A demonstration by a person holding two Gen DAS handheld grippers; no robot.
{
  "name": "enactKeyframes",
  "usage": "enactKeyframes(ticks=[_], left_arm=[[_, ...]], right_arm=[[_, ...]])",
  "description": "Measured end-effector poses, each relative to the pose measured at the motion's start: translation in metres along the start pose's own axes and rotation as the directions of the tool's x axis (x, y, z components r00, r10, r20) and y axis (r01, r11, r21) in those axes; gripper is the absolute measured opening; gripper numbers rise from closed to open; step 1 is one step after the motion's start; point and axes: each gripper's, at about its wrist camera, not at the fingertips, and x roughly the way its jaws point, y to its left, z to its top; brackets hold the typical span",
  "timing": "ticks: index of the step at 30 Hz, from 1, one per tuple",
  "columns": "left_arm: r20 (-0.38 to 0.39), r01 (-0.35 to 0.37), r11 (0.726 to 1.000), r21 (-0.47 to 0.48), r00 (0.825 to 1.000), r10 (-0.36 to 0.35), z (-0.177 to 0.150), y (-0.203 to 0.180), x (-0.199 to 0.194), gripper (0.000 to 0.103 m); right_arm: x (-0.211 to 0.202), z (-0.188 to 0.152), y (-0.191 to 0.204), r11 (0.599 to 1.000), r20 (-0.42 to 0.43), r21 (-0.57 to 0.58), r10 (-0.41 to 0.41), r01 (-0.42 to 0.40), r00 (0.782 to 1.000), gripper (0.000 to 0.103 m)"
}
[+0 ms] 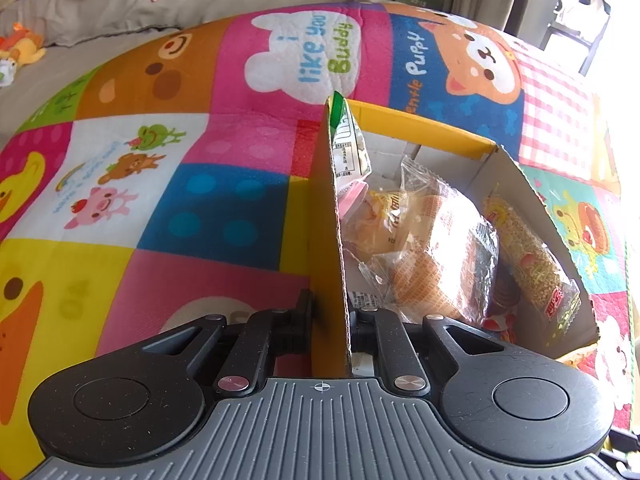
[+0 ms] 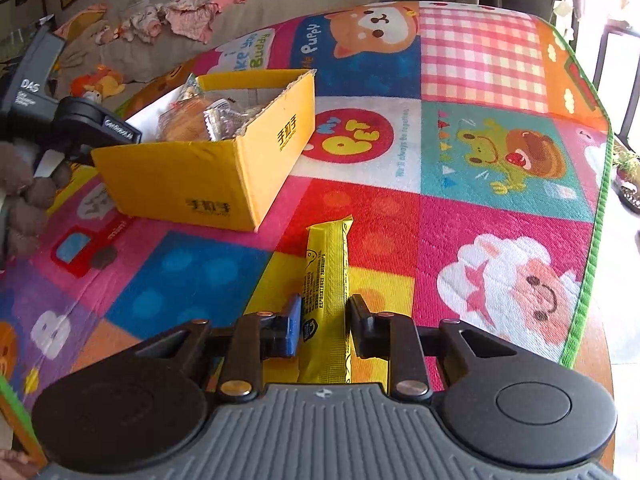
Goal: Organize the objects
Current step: 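Lift the yellow snack bar into the yellow box and open the right gripper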
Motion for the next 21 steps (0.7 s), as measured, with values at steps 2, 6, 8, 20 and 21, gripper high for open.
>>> enactKeyframes(ticks=[2, 6, 8, 20, 21], left_arm=[[0.004, 0.003, 1.0, -0.002, 1.0, -0.003, 0.0, 0.001, 0.0, 0.013], [0.009, 0.013, 1.0, -0.01, 1.0, -0.013, -0.001, 0.003, 0.0, 0.014], [0.011, 0.021, 1.0, -0.017, 1.0, -0.021, -0.001, 0.004, 0.0, 0.014], [0.008, 0.048, 0.999, -0.022, 0.999, -0.048, 0.0, 0.008, 0.002, 0.015], [0.007, 0.049, 0.999, -0.023, 0.999, -0.049, 0.001, 0.008, 0.003, 0.015]], right_arm=[[-0.013, -0.004, -0.005, 0.999, -0.025, 0.014, 0.041, -0.041, 0.999, 0.024], [-0.04, 0.004, -0.012, 0.992, -0.021, 0.078, 0.106, -0.104, 0.994, 0.024], [-0.057, 0.018, -0.011, 0.987, 0.022, 0.09, 0.135, -0.137, 0.991, 0.024], [-0.057, 0.134, 0.02, 0.953, 0.256, 0.155, 0.215, -0.259, 0.943, 0.024], [-0.049, 0.143, 0.024, 0.95, 0.269, 0.173, 0.208, -0.26, 0.94, 0.024]])
